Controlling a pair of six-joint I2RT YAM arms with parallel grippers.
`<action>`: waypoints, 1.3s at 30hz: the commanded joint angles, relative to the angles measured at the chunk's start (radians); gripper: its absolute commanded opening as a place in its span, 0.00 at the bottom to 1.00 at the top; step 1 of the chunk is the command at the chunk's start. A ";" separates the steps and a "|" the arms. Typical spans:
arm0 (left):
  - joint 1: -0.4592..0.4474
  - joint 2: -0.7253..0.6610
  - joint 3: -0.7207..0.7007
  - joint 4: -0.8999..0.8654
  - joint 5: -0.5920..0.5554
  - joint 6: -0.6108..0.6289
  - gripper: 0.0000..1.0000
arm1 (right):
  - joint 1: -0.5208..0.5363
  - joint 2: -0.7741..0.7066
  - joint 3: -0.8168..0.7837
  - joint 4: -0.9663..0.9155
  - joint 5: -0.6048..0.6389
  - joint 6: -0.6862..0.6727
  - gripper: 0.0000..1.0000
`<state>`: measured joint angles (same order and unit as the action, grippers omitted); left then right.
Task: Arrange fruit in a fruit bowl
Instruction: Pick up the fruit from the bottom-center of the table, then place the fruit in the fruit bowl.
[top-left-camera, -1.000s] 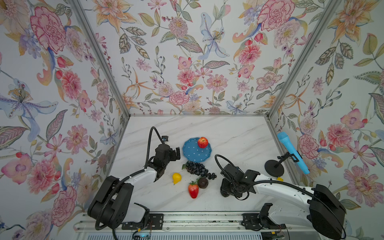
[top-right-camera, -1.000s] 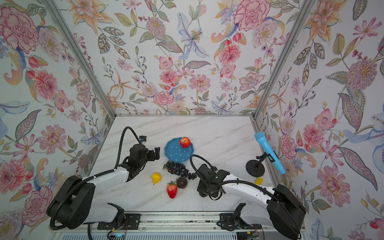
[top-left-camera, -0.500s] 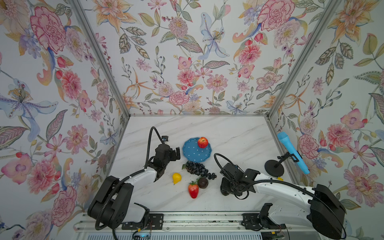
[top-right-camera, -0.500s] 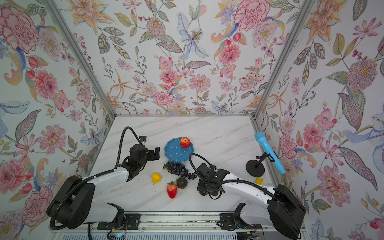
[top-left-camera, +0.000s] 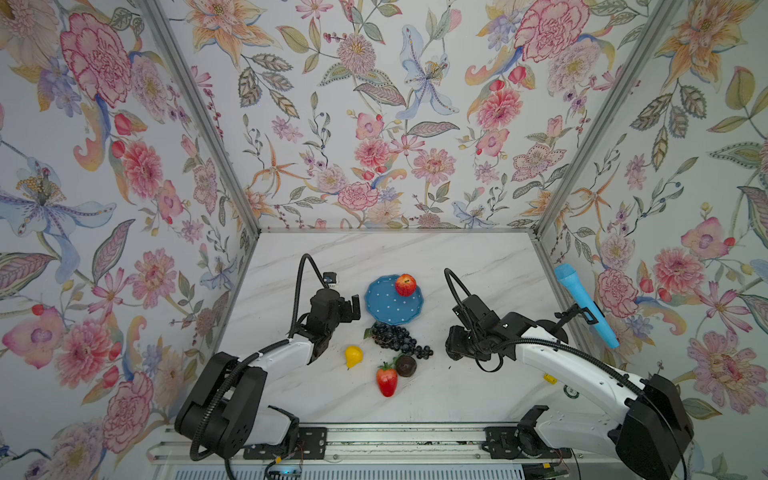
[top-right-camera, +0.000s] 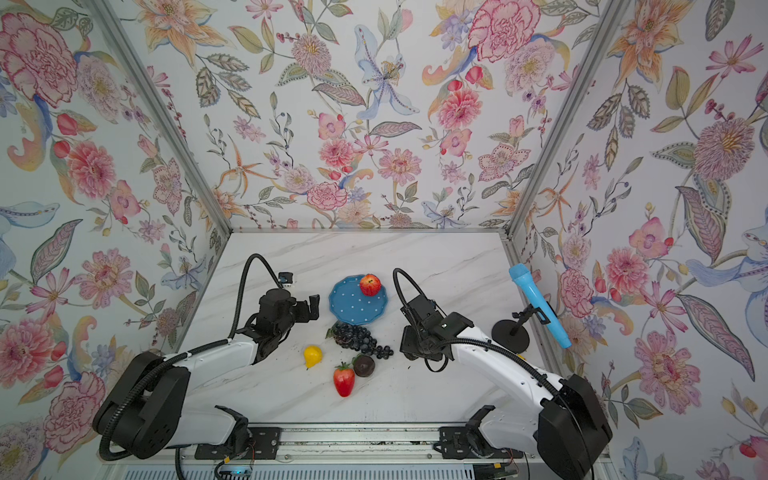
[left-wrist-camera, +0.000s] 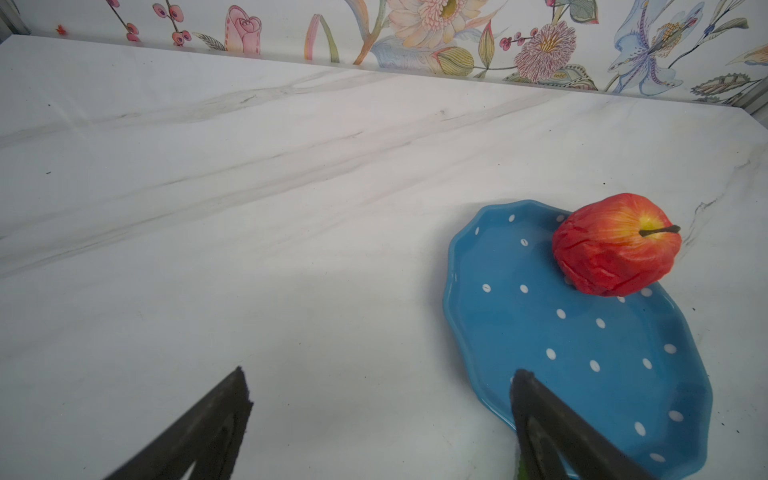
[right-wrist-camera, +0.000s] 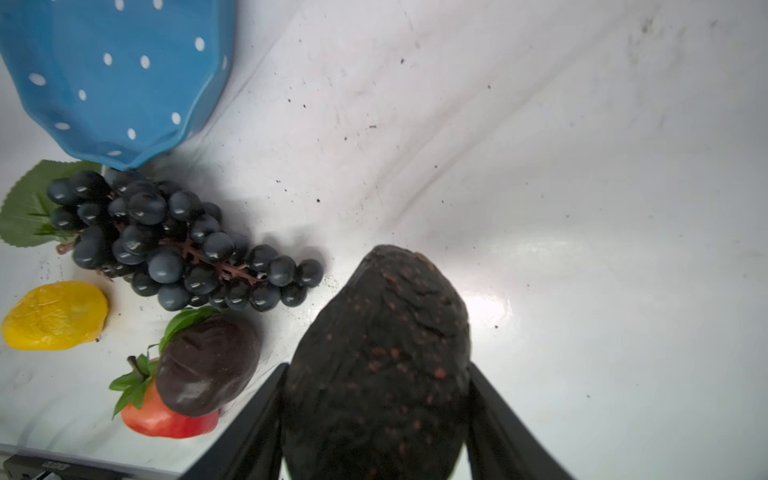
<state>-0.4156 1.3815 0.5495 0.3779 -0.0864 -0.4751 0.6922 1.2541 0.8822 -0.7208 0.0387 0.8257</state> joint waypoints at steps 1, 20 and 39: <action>-0.004 -0.026 -0.015 -0.003 -0.010 0.003 0.99 | -0.012 0.059 0.074 -0.017 0.023 -0.084 0.62; -0.002 -0.053 -0.028 -0.019 -0.019 0.006 0.99 | 0.014 0.418 0.369 0.103 0.034 -0.163 0.63; -0.004 -0.055 -0.018 -0.025 -0.012 0.007 0.99 | 0.015 0.634 0.554 0.125 0.027 -0.221 0.64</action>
<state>-0.4156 1.3403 0.5385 0.3676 -0.0868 -0.4755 0.7071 1.8732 1.4014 -0.5926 0.0456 0.6235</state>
